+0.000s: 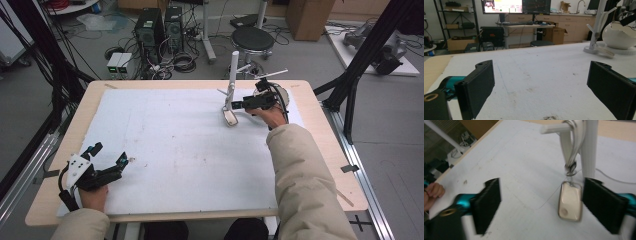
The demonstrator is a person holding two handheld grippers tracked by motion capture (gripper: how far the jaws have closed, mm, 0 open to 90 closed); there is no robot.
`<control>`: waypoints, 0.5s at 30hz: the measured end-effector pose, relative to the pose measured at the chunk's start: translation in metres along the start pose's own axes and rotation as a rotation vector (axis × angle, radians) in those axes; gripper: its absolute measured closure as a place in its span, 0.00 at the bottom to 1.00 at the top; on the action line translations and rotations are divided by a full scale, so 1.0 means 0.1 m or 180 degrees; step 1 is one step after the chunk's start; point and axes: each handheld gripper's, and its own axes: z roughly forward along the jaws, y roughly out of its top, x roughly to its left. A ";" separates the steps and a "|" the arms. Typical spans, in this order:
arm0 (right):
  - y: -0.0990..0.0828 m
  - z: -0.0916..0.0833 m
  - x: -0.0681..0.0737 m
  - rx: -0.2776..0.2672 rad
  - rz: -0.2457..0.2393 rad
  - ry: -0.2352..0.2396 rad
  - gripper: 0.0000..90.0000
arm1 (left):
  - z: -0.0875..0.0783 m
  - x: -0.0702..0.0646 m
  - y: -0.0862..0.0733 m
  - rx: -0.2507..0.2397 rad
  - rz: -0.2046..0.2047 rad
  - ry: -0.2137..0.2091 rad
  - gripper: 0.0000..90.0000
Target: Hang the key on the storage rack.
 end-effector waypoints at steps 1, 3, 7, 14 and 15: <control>-0.01 -0.04 0.04 -0.0005 -0.0098 -0.0030 0.10 | 0.00 0.00 0.00 -0.0008 0.0005 0.0002 0.09; -0.03 -0.12 0.12 -0.0058 -0.0248 -0.0146 0.01 | -0.01 0.00 0.00 -0.0024 0.0008 0.0004 0.09; -0.12 -0.35 0.25 -0.0191 -0.0532 -0.0321 0.01 | -0.01 -0.01 0.00 -0.0027 0.0005 0.0005 0.09; -0.44 -0.82 0.39 -0.0673 -0.0945 -0.0348 0.01 | -0.01 -0.02 0.00 -0.0039 0.0038 0.0017 0.09; -0.44 -0.82 0.39 -0.0673 -0.0945 -0.0348 0.01 | -0.01 -0.02 0.00 -0.0046 0.0041 0.0022 0.09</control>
